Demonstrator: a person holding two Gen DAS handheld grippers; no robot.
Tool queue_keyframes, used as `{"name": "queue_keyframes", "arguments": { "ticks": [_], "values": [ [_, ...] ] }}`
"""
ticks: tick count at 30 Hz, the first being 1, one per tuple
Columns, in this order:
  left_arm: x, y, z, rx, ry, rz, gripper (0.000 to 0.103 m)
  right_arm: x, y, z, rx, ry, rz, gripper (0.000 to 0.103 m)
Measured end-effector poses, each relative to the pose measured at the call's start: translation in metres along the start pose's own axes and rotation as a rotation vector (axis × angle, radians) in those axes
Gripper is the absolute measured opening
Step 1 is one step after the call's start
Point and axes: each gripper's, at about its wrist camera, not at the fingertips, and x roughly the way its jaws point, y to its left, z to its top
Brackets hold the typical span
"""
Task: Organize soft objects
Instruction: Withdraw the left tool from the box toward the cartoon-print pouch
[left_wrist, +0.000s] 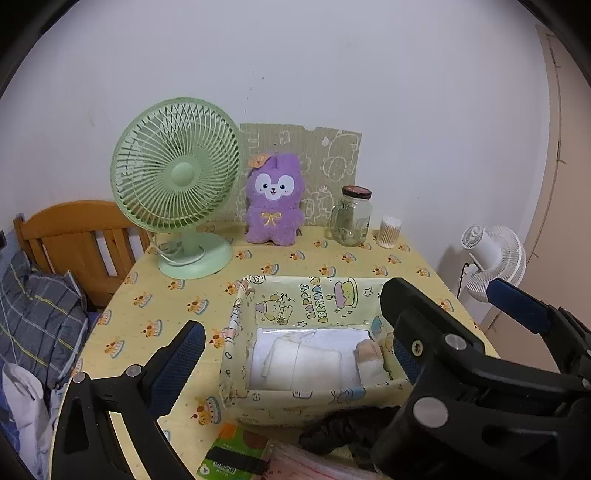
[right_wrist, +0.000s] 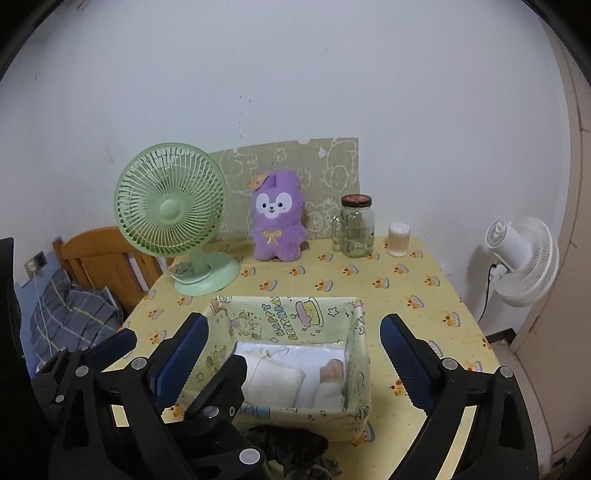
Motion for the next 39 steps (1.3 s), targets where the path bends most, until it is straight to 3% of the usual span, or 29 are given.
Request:
{"name": "queue_keyframes", "arguments": {
  "ticks": [10,16,39],
  "values": [
    [-0.026,-0.010,-0.005,0.012,-0.038,0.003,0.103,-0.032,-0.004,-0.003,-0.004,-0.036,-0.004,0.100],
    [-0.038,-0.015,-0.010,0.023,-0.048,-0.022,0.103,-0.053,-0.004,-0.007,-0.018,-0.060,-0.063,0.102],
    [-0.091,-0.028,-0.059,0.074,-0.085,0.008,0.103,-0.106,-0.003,-0.058,-0.002,-0.056,-0.047,0.103]
  ]
}}
